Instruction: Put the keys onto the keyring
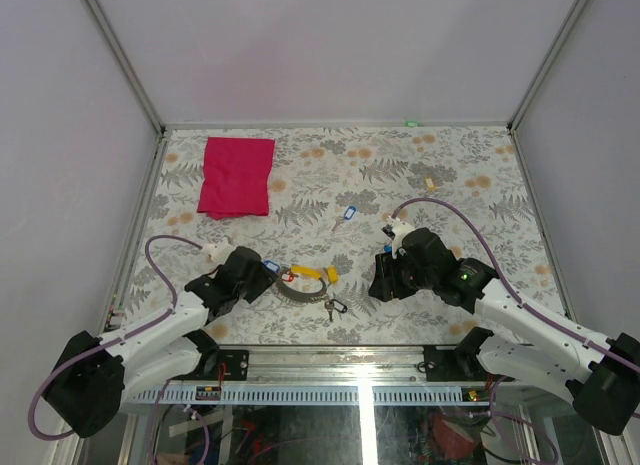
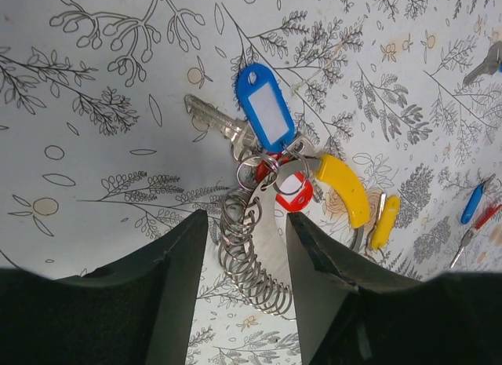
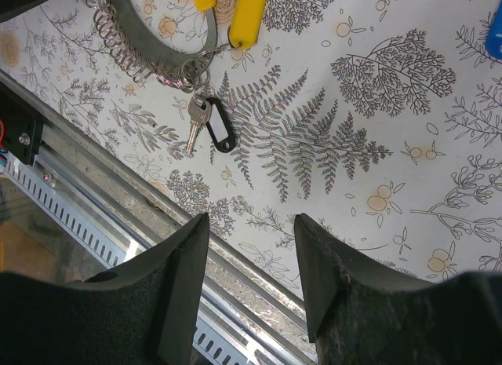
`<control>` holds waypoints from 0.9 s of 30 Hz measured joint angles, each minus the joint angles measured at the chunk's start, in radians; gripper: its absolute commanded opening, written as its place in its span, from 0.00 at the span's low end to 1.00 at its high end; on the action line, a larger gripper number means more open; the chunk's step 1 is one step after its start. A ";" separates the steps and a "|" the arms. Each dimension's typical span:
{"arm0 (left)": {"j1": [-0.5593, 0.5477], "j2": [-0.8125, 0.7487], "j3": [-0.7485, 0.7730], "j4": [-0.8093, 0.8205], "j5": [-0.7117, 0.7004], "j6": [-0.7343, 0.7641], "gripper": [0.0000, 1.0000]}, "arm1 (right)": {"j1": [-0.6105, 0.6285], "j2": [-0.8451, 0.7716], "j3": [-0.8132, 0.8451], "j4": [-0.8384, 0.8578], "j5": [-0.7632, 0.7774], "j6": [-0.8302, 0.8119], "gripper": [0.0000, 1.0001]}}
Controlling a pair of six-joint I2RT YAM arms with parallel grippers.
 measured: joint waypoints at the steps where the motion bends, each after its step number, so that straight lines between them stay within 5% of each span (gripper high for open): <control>1: 0.004 0.003 -0.002 0.006 0.001 0.002 0.45 | 0.000 0.000 0.000 0.000 0.000 0.000 0.54; 14: 0.020 0.031 -0.032 0.072 0.034 0.007 0.43 | 0.000 0.000 0.000 0.000 0.000 -0.001 0.54; 27: 0.039 0.078 -0.033 0.125 0.042 0.016 0.31 | 0.000 0.000 0.000 0.000 0.000 -0.008 0.54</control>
